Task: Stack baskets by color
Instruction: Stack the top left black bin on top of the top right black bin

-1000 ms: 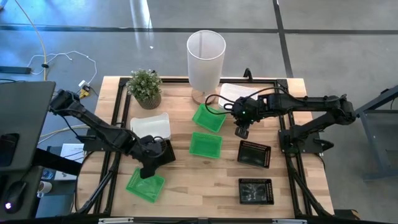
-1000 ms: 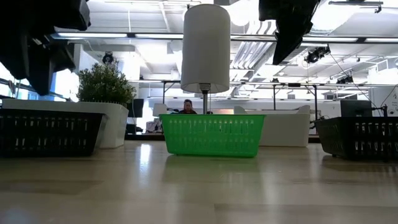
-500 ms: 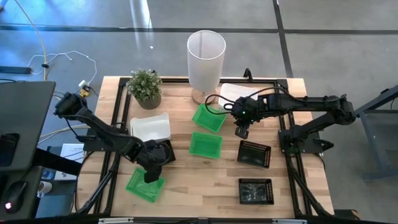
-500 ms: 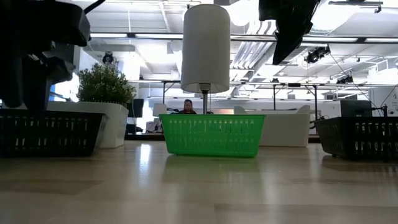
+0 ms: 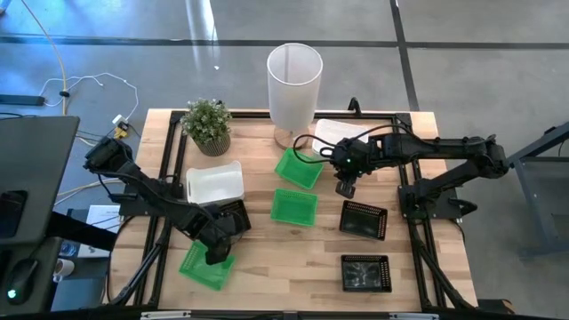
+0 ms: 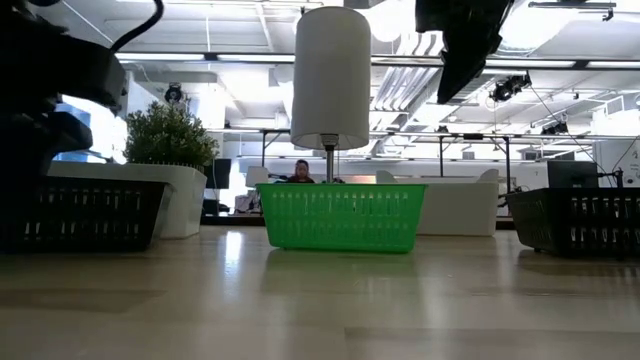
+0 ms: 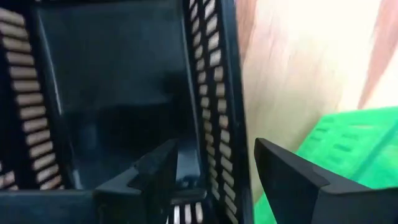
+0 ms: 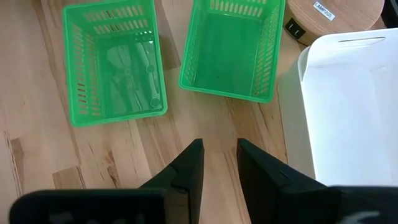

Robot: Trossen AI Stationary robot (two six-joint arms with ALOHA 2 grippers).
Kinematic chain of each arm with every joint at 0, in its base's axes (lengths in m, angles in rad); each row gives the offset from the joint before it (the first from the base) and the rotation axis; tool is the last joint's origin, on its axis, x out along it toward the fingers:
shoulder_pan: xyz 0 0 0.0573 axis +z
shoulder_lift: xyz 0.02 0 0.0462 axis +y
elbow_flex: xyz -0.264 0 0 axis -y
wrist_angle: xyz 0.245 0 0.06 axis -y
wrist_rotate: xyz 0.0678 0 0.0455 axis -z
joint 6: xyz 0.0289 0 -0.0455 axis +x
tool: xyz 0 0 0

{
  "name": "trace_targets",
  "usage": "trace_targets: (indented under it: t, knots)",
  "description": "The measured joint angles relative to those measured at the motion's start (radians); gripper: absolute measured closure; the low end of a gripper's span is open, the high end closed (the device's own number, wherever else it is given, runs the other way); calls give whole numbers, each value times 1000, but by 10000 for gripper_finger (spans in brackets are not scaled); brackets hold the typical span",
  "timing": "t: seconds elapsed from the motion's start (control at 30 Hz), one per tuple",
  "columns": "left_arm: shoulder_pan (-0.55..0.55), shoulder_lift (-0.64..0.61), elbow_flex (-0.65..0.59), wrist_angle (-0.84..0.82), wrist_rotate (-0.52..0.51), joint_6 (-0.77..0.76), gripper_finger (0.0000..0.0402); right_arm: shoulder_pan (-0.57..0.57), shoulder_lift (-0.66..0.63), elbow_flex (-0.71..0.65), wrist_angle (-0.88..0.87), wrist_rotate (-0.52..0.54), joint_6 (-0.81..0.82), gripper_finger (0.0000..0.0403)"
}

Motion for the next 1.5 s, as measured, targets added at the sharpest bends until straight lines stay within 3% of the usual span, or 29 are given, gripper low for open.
trace_targets:
  t: [0.37, 0.6, 0.77, 1.17, 1.5]
  knots:
    - [-28, 2, 0, -5, -34, -22, 285, 12, 0, 0, 9, 0, 36, 320]
    - [-28, 2, 0, -4, -56, 34, 356, 83, 0, 0, 58, 4, 78, 320]
    - [-28, 2, 0, -4, -63, 71, 395, 144, 0, 0, 79, 65, 133, 320]
    - [-29, 2, 9, -5, -94, 120, 401, 238, 0, 0, 216, 76, 245, 320]
    - [-60, 2, 139, -16, -109, 183, 401, 283, 0, 0, 333, 76, 256, 320]
